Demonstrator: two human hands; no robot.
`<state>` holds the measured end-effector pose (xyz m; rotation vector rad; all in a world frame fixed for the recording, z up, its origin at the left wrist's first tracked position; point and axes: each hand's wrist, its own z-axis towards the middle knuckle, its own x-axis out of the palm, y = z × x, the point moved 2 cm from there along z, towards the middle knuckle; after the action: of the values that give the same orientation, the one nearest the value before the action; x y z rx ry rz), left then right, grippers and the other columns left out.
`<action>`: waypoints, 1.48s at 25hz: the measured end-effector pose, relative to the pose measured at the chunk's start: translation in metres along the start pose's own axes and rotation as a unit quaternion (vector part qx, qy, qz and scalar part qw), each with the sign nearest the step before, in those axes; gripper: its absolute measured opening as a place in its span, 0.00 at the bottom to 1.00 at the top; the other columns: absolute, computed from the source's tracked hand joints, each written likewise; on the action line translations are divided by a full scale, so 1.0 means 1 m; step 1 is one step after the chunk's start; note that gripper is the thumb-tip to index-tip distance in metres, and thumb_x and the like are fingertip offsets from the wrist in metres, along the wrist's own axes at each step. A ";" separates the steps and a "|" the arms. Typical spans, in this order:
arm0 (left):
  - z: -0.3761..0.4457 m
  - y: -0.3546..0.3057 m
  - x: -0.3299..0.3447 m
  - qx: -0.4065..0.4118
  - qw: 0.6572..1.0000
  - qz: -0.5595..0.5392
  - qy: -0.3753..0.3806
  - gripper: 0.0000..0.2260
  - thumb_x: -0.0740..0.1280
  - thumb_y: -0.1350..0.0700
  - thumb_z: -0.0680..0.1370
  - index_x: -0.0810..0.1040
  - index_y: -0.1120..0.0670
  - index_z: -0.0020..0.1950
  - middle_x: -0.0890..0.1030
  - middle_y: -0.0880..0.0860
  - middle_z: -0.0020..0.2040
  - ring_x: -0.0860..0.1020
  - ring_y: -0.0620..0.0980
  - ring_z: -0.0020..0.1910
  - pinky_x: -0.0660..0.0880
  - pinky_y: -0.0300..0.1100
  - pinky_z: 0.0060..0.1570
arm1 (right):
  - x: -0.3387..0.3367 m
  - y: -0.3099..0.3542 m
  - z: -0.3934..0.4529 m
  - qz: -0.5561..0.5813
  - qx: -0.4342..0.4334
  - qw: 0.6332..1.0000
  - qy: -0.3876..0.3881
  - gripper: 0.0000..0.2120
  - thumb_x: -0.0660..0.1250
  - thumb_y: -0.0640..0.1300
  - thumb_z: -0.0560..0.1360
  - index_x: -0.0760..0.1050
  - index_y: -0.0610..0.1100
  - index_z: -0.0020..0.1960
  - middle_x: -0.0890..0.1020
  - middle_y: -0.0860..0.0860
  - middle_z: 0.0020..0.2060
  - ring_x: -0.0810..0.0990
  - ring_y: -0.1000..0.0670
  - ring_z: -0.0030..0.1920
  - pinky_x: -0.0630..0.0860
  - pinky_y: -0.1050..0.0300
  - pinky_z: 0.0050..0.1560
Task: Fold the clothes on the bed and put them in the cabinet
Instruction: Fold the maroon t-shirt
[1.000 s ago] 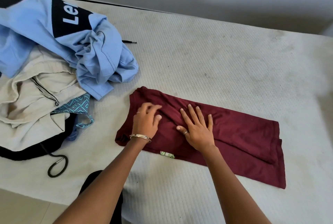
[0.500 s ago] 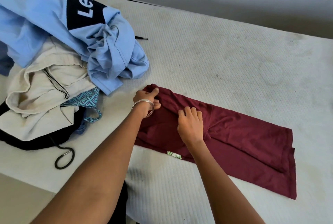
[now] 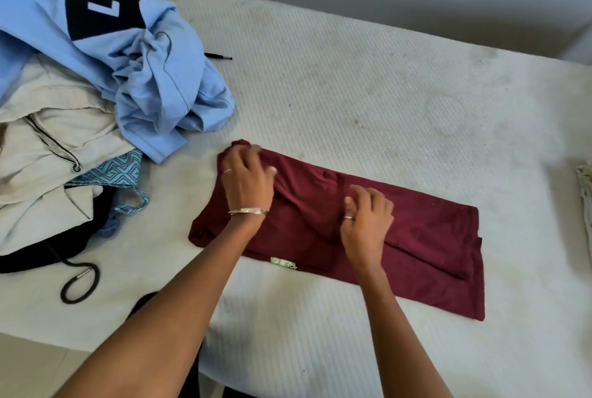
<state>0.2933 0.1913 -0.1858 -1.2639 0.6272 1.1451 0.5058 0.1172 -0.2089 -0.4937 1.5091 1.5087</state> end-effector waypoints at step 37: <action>-0.112 -0.119 0.022 0.217 0.831 0.225 0.461 0.42 0.55 0.70 0.80 0.45 0.23 0.70 0.24 0.54 0.74 0.27 0.65 0.72 0.38 0.77 0.62 | -0.136 -0.170 0.002 -0.066 0.443 0.888 0.107 0.28 0.68 0.63 0.74 0.74 0.38 0.58 0.71 0.40 0.62 0.67 0.39 0.66 0.66 0.39 0.63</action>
<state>0.4329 0.1041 -0.1848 -1.2431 1.8804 0.6069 0.7114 0.0476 -0.1956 -0.1975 2.0842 0.5400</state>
